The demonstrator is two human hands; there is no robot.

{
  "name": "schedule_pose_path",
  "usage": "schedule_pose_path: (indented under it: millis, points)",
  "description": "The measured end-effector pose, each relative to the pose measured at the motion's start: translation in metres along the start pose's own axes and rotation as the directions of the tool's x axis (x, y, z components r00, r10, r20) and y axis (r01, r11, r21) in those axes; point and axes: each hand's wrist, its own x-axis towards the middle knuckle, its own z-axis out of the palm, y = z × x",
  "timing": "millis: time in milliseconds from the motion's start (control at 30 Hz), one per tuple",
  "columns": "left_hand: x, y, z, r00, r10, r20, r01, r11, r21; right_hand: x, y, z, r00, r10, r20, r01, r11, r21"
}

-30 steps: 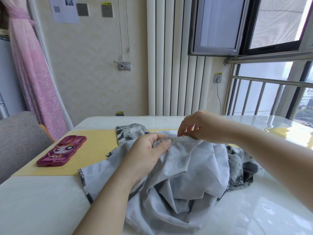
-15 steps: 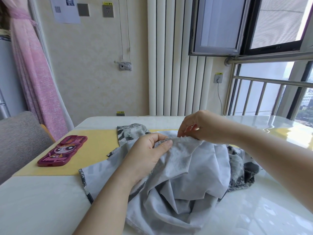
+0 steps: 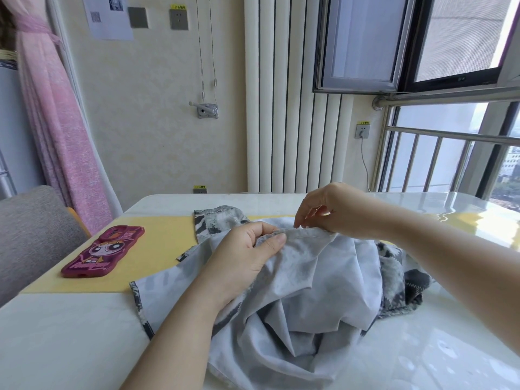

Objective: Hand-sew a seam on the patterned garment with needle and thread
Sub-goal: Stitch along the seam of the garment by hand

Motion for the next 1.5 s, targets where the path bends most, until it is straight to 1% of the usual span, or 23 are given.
schedule_pose_path:
  millis: [300,433,500,633,700,733,767,800,867,900,933,1000,1067,1100,1200,1267,1300,1333,1367,1400,1433,1467,1500]
  points:
    - [0.000,0.000,0.000,1.000,0.000,0.007,0.000,1.000,0.006,-0.002,-0.008,-0.002,1.000,-0.008,0.009,0.008,1.000,0.006]
    - [-0.001,0.002,0.000,1.000,-0.003,0.015,0.003,1.000,-0.025,-0.004,-0.013,-0.002,1.000,-0.008,0.020,0.007,0.999,0.041]
    - [-0.001,0.002,0.001,1.000,-0.001,0.015,0.001,0.999,-0.040,-0.006,-0.017,-0.002,0.999,-0.009,0.035,0.006,0.995,0.096]
    - [-0.001,0.003,0.003,1.000,-0.009,0.008,0.009,0.996,-0.091,-0.005,-0.019,0.003,0.997,-0.065,0.031,0.055,0.964,0.259]
    - [-0.001,0.004,0.002,1.000,-0.006,-0.010,0.005,0.994,-0.111,-0.005,-0.015,0.004,0.999,-0.033,-0.001,0.031,0.945,0.326]
    - [-0.001,0.004,0.002,1.000,-0.004,-0.022,0.002,0.994,-0.106,-0.006,-0.013,0.003,0.999,-0.008,-0.040,0.021,0.946,0.322]
    - [0.000,0.003,0.002,0.999,-0.005,-0.034,0.002,0.995,-0.101,-0.008,-0.011,0.002,0.994,0.006,-0.107,0.024,0.961,0.276]
    - [0.001,0.003,0.001,0.999,-0.011,-0.042,0.006,0.995,-0.104,-0.010,-0.009,0.001,0.980,-0.007,-0.197,0.046,0.980,0.194]
    - [0.001,0.003,0.000,0.998,-0.033,-0.050,0.026,0.990,-0.138,-0.016,-0.008,0.002,0.925,-0.122,-0.360,0.133,0.991,0.006]
    - [0.000,0.002,0.000,0.998,-0.050,-0.048,0.041,0.984,-0.172,-0.020,-0.009,0.003,0.900,-0.187,-0.393,0.174,0.982,-0.070]
    - [0.000,0.002,0.000,0.997,-0.069,-0.042,0.058,0.976,-0.210,-0.024,-0.012,0.006,0.885,-0.245,-0.395,0.209,0.969,-0.132]
    - [0.000,0.002,0.000,0.995,-0.097,-0.031,0.085,0.960,-0.267,-0.027,-0.015,0.014,0.871,-0.355,-0.339,0.272,0.924,-0.270]
    - [0.001,0.003,0.001,0.994,-0.107,-0.020,0.095,0.940,-0.327,-0.025,-0.015,0.023,0.845,-0.464,-0.264,0.341,0.850,-0.401]
    - [0.000,0.004,0.001,0.993,-0.115,-0.013,0.103,0.925,-0.367,-0.022,-0.014,0.026,0.825,-0.511,-0.242,0.377,0.816,-0.439]
    - [-0.002,0.007,0.000,0.989,-0.148,0.029,0.143,0.863,-0.484,-0.013,-0.010,0.033,0.767,-0.595,-0.242,0.442,0.762,-0.473]
    - [-0.003,0.008,0.000,0.987,-0.155,0.046,0.156,0.835,-0.528,-0.009,-0.008,0.035,0.733,-0.623,-0.274,0.464,0.752,-0.468]
    - [-0.002,0.007,-0.001,0.986,-0.163,0.036,0.156,0.830,-0.535,-0.009,-0.010,0.036,0.735,-0.603,-0.311,0.468,0.782,-0.411]
    - [-0.001,0.007,-0.001,0.984,-0.178,0.018,0.160,0.831,-0.532,-0.009,-0.014,0.037,0.762,-0.534,-0.367,0.454,0.844,-0.286]
    - [0.000,0.007,-0.001,0.980,-0.200,-0.007,0.167,0.835,-0.524,-0.010,-0.020,0.036,0.811,-0.410,-0.417,0.419,0.905,-0.075]
    - [0.001,0.006,-0.001,0.974,-0.222,-0.034,0.174,0.840,-0.513,-0.011,-0.028,0.033,0.869,-0.251,-0.425,0.364,0.908,0.208]
    - [0.002,0.004,-0.001,0.968,-0.244,-0.062,0.183,0.850,-0.494,-0.012,-0.035,0.029,0.910,-0.107,-0.401,0.319,0.799,0.510]
    - [0.003,0.002,-0.002,0.961,-0.262,-0.092,0.191,0.863,-0.468,-0.013,-0.041,0.024,0.930,0.015,-0.366,0.287,0.590,0.755]
    - [0.004,0.000,-0.003,0.954,-0.274,-0.119,0.196,0.874,-0.444,-0.014,-0.045,0.016,0.945,0.114,-0.308,0.255,0.333,0.908]
